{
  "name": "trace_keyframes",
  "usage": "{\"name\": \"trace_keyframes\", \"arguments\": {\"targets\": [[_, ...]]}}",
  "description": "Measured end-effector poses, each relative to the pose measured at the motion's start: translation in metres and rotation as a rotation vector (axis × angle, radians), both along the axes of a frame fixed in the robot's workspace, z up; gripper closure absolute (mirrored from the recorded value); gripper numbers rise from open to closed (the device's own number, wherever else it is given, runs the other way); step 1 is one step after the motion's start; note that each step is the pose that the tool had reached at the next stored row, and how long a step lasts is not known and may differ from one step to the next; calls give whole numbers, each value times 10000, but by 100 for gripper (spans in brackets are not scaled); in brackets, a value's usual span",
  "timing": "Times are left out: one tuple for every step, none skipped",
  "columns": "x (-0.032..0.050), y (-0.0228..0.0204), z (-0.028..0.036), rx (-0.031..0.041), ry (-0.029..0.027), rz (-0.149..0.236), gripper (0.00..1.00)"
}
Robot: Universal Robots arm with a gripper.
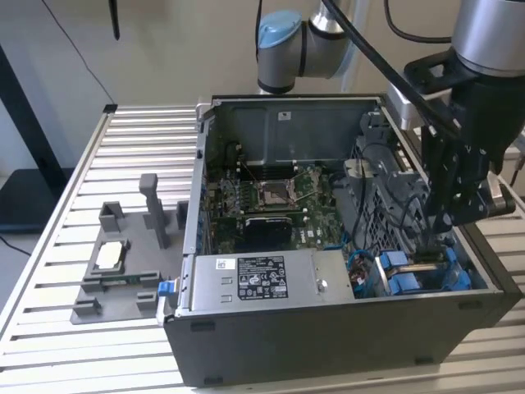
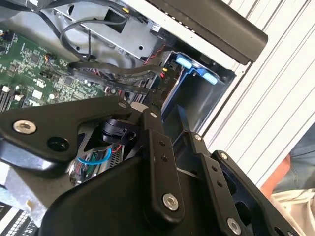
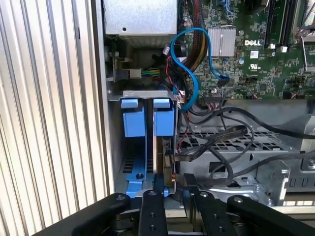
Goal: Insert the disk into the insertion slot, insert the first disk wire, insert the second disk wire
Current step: 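Insert the second disk wire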
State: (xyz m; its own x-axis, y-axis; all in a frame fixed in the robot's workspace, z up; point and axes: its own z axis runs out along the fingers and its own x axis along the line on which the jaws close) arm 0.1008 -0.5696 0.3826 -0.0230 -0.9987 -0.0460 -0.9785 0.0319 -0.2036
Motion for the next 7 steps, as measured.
{"name": "trace_keyframes", "arguments": {"targets": [[0,0,6,1,0,0,70],[0,0,7,2,1,-1,70],[1,0,7,2,1,0,70],[1,0,8,0,1,1,70],[1,0,8,-1,1,1,70],[1,0,8,-1,1,1,70],[1,0,8,-2,1,1,70]]}}
